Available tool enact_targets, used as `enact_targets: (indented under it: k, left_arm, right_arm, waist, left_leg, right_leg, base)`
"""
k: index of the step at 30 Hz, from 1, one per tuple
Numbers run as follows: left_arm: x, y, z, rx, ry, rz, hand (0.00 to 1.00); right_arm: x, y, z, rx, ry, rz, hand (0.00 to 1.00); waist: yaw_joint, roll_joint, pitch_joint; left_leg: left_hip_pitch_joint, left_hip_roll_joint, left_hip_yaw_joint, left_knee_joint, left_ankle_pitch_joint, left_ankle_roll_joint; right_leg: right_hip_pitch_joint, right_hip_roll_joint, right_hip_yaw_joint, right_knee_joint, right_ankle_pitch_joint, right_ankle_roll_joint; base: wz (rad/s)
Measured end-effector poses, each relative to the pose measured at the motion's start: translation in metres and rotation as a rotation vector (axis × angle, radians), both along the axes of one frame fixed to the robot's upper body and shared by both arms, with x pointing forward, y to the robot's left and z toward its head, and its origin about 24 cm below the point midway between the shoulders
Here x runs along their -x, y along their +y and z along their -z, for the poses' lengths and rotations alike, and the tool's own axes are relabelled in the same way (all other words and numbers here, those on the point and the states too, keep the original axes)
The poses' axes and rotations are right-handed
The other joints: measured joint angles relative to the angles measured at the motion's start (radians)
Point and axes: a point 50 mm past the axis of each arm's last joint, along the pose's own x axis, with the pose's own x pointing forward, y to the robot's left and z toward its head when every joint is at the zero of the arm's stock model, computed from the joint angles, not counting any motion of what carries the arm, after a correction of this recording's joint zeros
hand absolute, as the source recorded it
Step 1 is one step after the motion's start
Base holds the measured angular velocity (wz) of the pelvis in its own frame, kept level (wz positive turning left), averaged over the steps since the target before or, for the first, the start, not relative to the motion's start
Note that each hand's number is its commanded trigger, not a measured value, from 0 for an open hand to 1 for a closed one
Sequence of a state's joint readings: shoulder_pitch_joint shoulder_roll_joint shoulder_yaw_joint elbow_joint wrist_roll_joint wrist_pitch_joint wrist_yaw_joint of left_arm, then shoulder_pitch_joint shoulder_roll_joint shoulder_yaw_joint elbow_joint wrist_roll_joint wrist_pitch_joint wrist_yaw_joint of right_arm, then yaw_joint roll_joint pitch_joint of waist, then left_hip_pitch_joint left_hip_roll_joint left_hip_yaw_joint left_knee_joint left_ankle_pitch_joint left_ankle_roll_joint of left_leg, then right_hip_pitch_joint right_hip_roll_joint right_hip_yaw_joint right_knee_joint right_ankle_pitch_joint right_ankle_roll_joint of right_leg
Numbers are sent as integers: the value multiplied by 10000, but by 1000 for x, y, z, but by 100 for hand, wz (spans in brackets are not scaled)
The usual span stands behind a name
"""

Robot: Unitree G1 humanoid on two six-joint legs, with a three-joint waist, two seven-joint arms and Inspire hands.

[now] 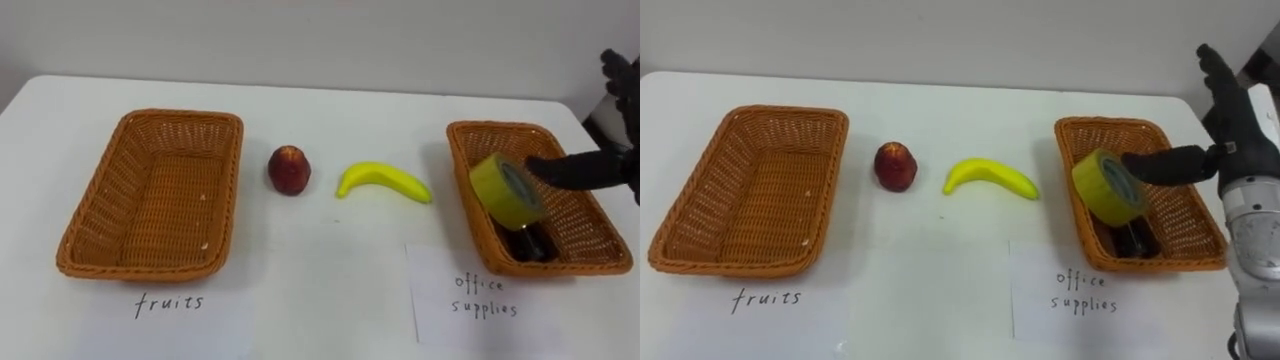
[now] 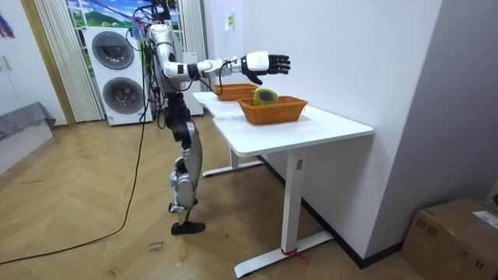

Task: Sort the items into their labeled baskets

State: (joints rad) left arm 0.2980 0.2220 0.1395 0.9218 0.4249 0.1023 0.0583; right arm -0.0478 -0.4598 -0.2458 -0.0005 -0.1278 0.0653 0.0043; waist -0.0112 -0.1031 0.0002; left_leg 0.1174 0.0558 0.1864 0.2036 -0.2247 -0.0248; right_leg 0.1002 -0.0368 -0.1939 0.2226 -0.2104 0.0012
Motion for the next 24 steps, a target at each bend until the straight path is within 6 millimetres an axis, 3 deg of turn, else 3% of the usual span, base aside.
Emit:
enact_targets:
  k: [8, 13, 16, 20, 24]
  left_arm:
    - [3, 2, 0, -3, 97, -32, 0]
    - [4, 9, -3, 27, 211, 63, 0]
    - [6, 11, -3, -7, 309, 120, 0]
    - [9, 9, -2, 148, 472, 235, 0]
    - [11, 9, -2, 96, 535, 237, 0]
  right_arm:
    - [-10, 13, -20, 17, -927, -394, 0]
    - [-16, 20, -32, 64, -1410, -650, 0]
    - [-19, 27, -32, -38, -1413, -976, 0]
    - [-27, 44, -31, -136, -1276, -1817, 0]
    - [-30, 59, -18, -302, -686, -2505, 0]
  waist:
    - [365, 10, 53]
    - [675, -64, 14]
    - [739, -79, 19]
    - [936, -95, 63]
    - [1141, -131, 75]
  left_leg:
    - [118, 1, -5, -69, -6, -6]
    - [-33, -10, -126, -17, -3, -6]
    - [-13, -17, -295, 21, -3, -7]
    - [-34, -15, -383, 26, -1, -10]
    - [-33, -32, -484, 17, -1, -10]
  right_leg:
    - [-1, -6, -39, 32, -1, 0]
    - [29, -29, -210, 24, -1, -1]
    - [203, -67, -557, -11, -2, 2]
    - [235, -67, -695, -26, -2, 2]
    - [287, -72, -762, -26, -2, 2]
  base:
    - [0]
    - [9]
    - [20]
    - [6]
    - [7]
